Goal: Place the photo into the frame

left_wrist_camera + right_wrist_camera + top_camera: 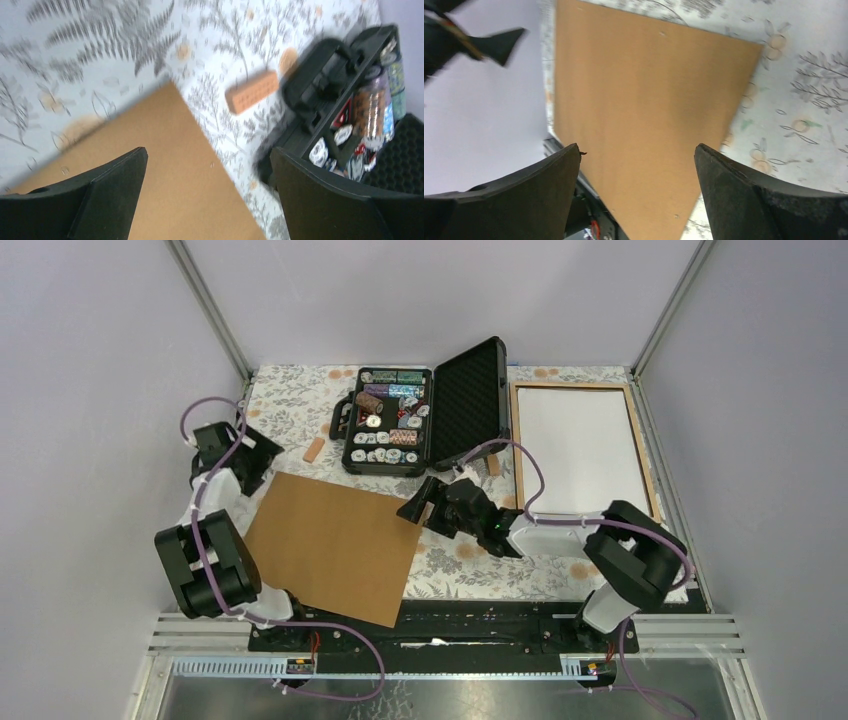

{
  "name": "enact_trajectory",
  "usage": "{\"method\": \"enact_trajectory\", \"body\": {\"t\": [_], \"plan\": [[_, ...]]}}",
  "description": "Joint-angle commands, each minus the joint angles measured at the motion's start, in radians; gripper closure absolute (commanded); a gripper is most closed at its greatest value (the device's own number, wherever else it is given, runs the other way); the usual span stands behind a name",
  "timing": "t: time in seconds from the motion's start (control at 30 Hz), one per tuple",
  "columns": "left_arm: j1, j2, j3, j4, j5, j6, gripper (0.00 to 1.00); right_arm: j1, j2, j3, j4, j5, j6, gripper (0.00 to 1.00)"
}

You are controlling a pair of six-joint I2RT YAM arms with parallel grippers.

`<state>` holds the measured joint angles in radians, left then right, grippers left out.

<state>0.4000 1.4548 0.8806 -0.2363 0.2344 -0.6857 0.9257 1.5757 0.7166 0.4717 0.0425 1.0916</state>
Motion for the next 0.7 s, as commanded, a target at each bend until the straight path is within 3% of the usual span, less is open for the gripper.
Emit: {"method": "enact_trajectory", "body": {"t": [0.0,0.2,0.5,0.67], "plan": [[0.007,0.080,0.127,-0.059,-0.133,0.081,0.01,0.002,0.071,0.036,-0.068,0.018,0.011,0.07],[0.013,0.218,0.148,-0.061,-0.069,0.123,0.02,-0.039,0.152,-0.015,0.062,-0.039,0.074,0.06],[0.016,0.275,0.064,-0.013,0.051,0.083,0.01,-0.039,0.273,0.014,0.225,-0.103,0.131,0.10],[0.017,0.257,0.004,0.025,0.146,0.032,0.02,-0.038,0.230,0.042,0.376,-0.160,0.139,0.15]]}}
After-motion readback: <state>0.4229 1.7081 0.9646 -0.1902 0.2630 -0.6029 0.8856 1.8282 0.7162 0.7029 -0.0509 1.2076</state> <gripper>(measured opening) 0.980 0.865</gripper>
